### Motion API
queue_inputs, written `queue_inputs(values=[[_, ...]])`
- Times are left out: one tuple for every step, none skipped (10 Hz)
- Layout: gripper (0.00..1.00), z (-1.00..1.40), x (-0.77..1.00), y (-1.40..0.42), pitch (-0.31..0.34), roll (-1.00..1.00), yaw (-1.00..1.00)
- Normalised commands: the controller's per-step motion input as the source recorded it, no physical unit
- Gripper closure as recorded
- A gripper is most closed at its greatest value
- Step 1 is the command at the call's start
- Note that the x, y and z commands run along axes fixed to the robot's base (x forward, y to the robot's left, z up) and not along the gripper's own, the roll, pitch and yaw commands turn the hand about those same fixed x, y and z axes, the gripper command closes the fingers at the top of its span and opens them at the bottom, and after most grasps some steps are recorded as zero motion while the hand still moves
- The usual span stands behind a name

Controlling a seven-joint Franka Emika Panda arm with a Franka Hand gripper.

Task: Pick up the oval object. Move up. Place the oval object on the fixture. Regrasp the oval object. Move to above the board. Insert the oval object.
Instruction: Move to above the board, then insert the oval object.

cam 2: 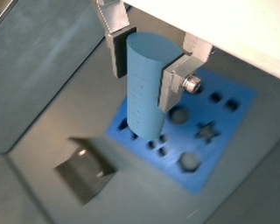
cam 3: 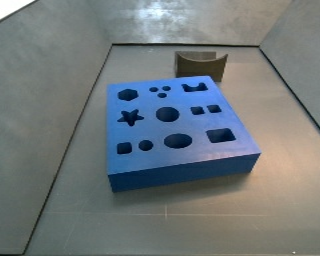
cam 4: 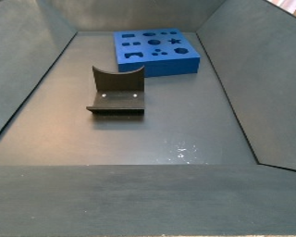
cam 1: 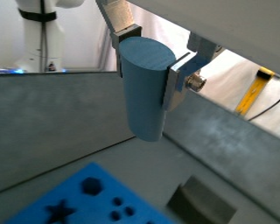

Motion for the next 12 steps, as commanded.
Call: queue_inputs(values=[[1.00, 0.11, -0.20, -0.12, -0.084, -1.00, -0.07], [1.00, 0.07, -0.17, -0.04, -0.098, -1.00, -0.07], [1.00, 0.05, -0.16, -0.01, -0.114, -1.00, -0.07], [1.00, 0.03, -0.14, 0.04, -0.159, -1.00, -0.06], [1.00, 0.02, -0.14, 0.05, -0.177, -1.00, -0.06], [1.00, 0.01, -0.13, 0.07, -0.168, -0.73, -0.04], [1.00, 0.01, -0.12, 0.05, -0.153, -0.53, -0.02], [1.00, 0.01, -0.09, 0.04, -0.118, -0.32, -0.01], [1.00, 0.00, -0.07, 0.03, -0.098, -0.25, -0.02], [1.00, 0.00, 0.00, -0.02, 0.000, 0.00, 0.00], [1.00, -0.16, -0.04, 0.00, -0.034, 0.02, 0.00], [1.00, 0.00, 0.00, 0.00, -0.004, 0.00, 0.00]])
